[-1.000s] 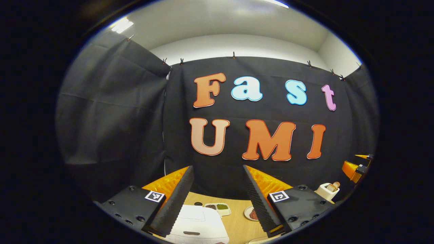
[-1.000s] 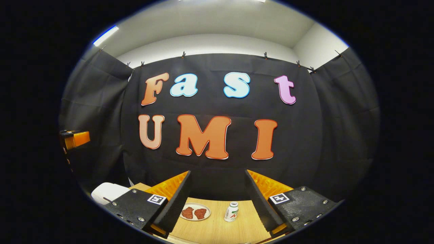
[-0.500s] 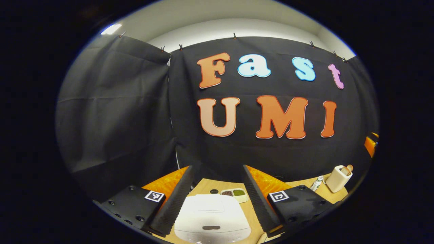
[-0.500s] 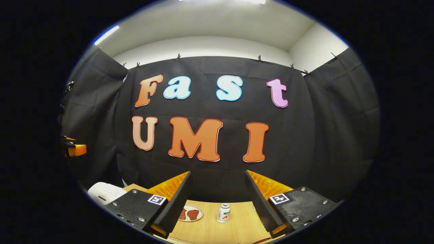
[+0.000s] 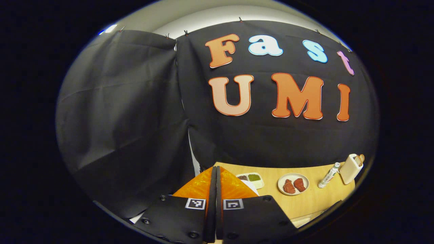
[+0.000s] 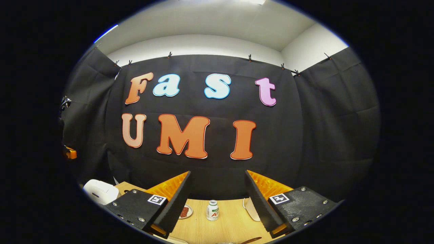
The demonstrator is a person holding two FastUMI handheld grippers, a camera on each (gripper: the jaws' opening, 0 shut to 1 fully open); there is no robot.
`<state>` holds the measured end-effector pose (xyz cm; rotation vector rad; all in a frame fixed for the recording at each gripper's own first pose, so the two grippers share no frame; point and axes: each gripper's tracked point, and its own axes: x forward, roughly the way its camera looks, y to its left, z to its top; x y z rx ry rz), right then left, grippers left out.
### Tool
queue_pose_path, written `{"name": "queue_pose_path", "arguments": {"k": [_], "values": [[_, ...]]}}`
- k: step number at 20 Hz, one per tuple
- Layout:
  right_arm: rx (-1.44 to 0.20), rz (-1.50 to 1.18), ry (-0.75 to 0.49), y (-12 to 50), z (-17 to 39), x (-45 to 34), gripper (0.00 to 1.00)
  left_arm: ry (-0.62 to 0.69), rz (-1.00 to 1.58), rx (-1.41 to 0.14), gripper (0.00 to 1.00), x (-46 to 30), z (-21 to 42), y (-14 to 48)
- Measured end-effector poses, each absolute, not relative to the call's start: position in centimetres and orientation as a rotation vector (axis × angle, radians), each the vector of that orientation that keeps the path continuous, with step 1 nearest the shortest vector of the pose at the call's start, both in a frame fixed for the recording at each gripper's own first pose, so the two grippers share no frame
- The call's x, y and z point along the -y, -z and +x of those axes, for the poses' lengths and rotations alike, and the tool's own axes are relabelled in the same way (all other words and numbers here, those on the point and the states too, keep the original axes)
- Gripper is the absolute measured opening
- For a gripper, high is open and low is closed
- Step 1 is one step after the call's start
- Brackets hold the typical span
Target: Close the left gripper, press the button to open the rice cooker; take a wooden spoon from the chopstick holder with the right hand, scoop a spoonful of rice and pour it into the rice cooker, then put the wooden spoon back into the chopstick holder.
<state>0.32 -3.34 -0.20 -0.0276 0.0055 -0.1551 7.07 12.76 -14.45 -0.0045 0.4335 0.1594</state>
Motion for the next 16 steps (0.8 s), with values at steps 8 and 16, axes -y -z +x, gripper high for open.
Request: {"name": "queue_pose_path", "arguments": {"k": [8, 16], "values": [[-0.058, -0.044, 0.173, 3.4, -1.6, 4.1, 0.95, -0.103, -0.204, -0.766, 0.05, -12.7, 5.6, 24.0], [-0.210, -0.067, 0.215, 9.8, -3.8, 5.7, 0.95, -0.041, -0.360, -1.044, 0.07, -10.7, 2.3, 32.3]]}}
